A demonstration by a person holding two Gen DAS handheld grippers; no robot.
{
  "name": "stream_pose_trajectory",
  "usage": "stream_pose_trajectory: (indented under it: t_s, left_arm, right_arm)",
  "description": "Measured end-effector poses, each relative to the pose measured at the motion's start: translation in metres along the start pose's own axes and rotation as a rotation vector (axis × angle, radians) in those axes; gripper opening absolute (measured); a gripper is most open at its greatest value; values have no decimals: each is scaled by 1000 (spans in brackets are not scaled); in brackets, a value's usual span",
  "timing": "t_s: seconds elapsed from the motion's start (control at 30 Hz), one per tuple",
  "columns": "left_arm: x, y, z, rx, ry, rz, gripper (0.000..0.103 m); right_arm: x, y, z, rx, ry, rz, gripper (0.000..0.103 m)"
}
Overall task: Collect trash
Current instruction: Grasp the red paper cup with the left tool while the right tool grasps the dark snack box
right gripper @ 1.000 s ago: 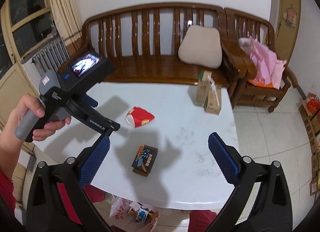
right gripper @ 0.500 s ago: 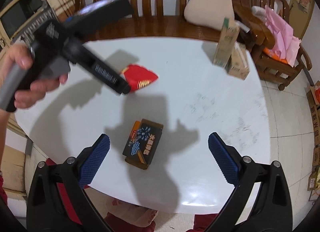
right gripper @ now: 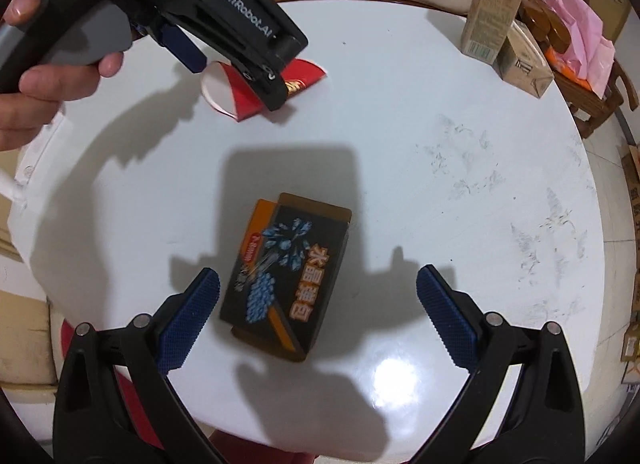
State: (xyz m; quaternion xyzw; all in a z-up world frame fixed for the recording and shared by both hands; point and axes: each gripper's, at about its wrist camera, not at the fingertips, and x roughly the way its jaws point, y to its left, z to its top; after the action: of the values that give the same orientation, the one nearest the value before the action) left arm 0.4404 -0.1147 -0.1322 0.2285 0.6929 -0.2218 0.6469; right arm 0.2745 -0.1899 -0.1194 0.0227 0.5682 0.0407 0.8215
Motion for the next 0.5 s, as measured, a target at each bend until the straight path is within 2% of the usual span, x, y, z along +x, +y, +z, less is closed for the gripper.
stream_pose_trajectory:
  t_s: [0.17, 0.37, 0.5]
  left_arm:
    - [11, -1, 5, 5, 10, 19, 95]
    - [19, 2, 7, -8, 12, 12, 95]
    - [26, 3, 8, -19, 32, 3, 95]
  right_arm:
    - [9, 1, -1, 39, -20, -24, 96]
    - [19, 12, -3, 24, -29, -56, 95]
    - [18, 13, -5, 9, -54, -81, 89]
